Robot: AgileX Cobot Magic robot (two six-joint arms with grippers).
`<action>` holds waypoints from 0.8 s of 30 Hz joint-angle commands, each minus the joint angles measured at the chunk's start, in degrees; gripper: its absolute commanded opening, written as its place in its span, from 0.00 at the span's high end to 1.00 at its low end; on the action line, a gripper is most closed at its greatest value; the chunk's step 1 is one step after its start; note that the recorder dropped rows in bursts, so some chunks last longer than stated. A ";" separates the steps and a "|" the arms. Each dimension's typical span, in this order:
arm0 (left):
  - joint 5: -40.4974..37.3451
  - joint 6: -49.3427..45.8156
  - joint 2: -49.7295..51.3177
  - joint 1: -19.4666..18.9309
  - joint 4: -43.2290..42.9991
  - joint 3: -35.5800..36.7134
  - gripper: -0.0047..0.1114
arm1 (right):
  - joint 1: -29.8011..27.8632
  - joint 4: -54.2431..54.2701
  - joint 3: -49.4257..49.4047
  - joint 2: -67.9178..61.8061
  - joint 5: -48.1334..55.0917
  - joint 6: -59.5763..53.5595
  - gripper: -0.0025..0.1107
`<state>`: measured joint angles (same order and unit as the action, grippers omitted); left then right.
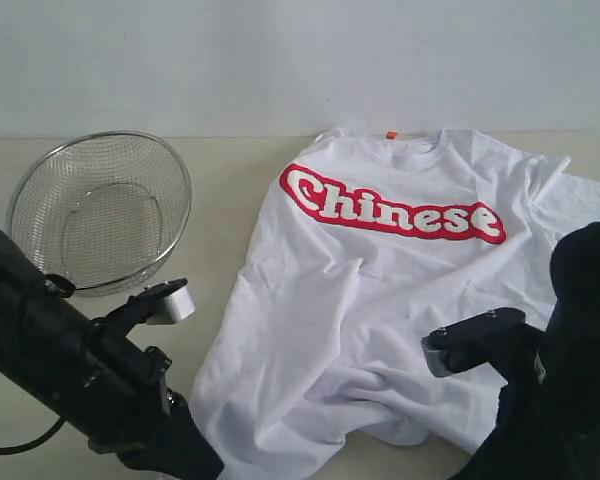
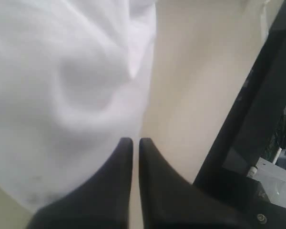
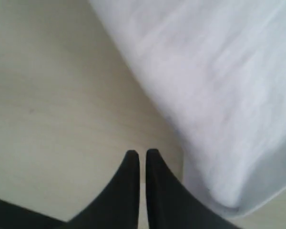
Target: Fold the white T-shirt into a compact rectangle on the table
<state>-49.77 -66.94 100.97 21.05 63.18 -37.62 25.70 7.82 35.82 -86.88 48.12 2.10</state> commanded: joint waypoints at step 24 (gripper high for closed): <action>0.33 -0.33 0.64 0.30 -1.35 0.22 0.92 | -0.04 -35.18 -0.22 -5.73 -4.49 27.96 0.98</action>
<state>-49.14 -66.94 101.64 21.05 62.23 -37.62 25.70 -26.00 35.82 -91.39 43.27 29.22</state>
